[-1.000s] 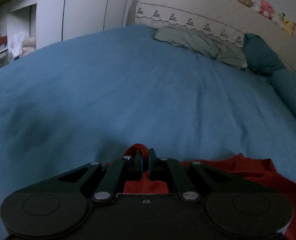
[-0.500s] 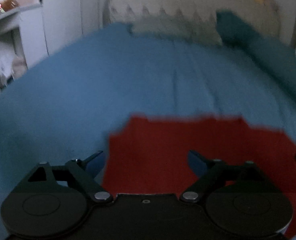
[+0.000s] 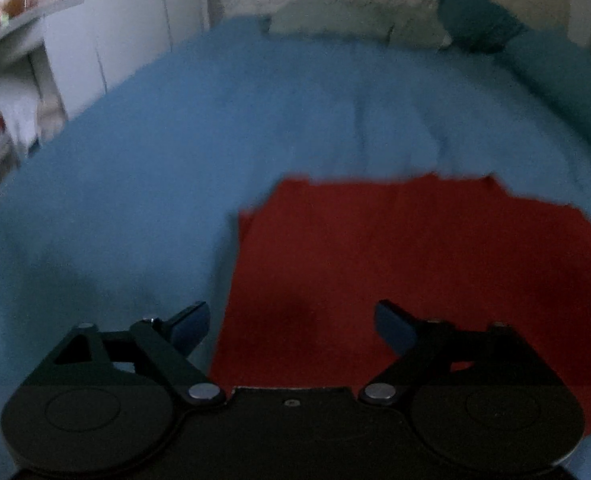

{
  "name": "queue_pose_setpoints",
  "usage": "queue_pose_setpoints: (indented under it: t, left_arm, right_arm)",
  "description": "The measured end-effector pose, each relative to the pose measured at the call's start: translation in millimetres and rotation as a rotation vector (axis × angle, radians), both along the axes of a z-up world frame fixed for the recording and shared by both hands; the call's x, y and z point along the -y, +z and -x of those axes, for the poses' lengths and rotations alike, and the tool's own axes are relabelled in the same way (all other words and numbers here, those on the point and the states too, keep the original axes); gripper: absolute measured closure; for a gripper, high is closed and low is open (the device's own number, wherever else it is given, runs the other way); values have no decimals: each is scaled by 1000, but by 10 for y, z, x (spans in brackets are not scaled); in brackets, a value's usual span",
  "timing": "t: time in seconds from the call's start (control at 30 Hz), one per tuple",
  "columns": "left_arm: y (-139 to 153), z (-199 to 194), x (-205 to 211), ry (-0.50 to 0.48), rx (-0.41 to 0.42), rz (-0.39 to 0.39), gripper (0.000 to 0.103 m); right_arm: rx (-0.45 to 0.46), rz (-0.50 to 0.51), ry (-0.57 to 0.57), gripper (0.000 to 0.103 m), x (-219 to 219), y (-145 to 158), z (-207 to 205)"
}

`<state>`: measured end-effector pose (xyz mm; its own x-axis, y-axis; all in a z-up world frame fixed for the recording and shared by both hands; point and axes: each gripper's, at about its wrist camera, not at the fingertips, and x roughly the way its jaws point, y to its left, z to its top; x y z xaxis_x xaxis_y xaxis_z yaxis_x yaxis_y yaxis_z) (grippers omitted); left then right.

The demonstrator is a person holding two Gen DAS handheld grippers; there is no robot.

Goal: Fold small clothes
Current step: 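Lay the hem down over the collar and open both grippers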

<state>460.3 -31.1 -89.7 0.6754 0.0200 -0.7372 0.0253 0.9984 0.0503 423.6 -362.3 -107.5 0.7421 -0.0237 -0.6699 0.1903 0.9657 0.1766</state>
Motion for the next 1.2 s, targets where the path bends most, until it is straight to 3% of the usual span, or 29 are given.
queue_pose_setpoints:
  t: [0.1,0.2,0.4,0.53,0.6,0.83,1.0,1.07,1.2]
  left_arm:
    - [324,169,209,-64,35,-9,0]
    - [363,232,478,-137,-7,22,0]
    - [61,153,917,-163,-58,21,0]
    - [-103,16,1059,-190,-69,9,0]
    - [-188,-36,1088,-188,-84,5,1]
    - [-321,-91,1117,-175,-126,-9,3]
    - [-436,-157,1094,-164,-154,-23,3]
    - [-524,-206,1084,-159,-189,-23,2]
    - [-634,-286,1028,-154,-211,5,0]
  right_arm:
    - [12,32,-18,14,115,308,255]
    - [-45,41,-15,12,188,361,429]
    - [-156,43,-10,16,164,-2,544]
    - [-185,44,-8,30,110,-283,507]
    - [-198,46,-7,31,75,-422,465]
    - [-200,223,126,35,-311,-488,406]
    - [-206,97,93,58,-114,-461,370]
    - [-204,37,75,74,-26,-419,384]
    - [-183,-146,14,80,187,-267,413]
